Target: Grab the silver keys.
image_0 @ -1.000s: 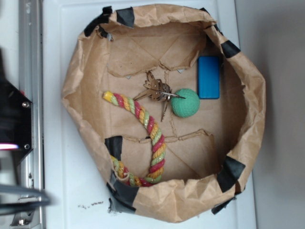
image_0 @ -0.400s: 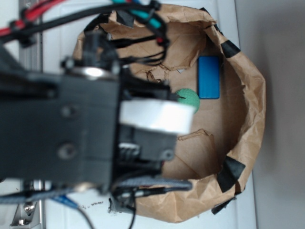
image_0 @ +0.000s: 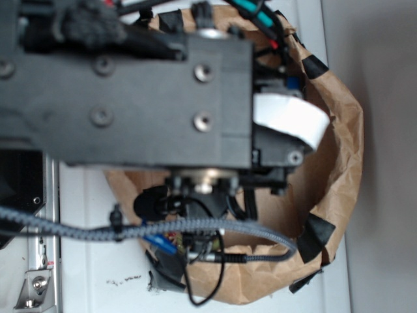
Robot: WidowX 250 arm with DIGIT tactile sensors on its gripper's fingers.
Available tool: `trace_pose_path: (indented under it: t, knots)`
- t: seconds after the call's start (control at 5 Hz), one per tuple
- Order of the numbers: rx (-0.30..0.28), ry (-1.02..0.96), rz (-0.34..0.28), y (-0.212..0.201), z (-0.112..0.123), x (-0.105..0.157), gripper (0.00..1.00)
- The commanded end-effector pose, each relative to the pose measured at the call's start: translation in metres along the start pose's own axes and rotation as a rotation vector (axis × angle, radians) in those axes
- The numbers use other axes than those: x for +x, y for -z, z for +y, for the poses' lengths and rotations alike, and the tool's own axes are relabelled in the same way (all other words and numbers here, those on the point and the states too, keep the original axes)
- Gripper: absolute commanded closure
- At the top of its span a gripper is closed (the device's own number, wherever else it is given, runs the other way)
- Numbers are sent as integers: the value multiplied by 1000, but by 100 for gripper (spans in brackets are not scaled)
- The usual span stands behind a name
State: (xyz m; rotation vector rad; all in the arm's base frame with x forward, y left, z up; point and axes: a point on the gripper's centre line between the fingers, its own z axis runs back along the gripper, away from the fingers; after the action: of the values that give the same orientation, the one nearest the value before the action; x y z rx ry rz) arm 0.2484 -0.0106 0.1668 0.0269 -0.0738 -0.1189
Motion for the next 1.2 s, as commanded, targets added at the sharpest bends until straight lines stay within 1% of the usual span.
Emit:
trace_pose_path:
  t: [0.0, 0.4, 0.6, 0.8, 1.0]
  knots:
    - [8, -20, -56, -15, 4, 8, 0]
    - [8, -20, -56, -15, 4, 8, 0]
    - [102, -17, -69, 35, 12, 27, 0]
    - [98, -13, -56, 43, 20, 32, 0]
    - [104, 14, -65, 52, 29, 34, 0]
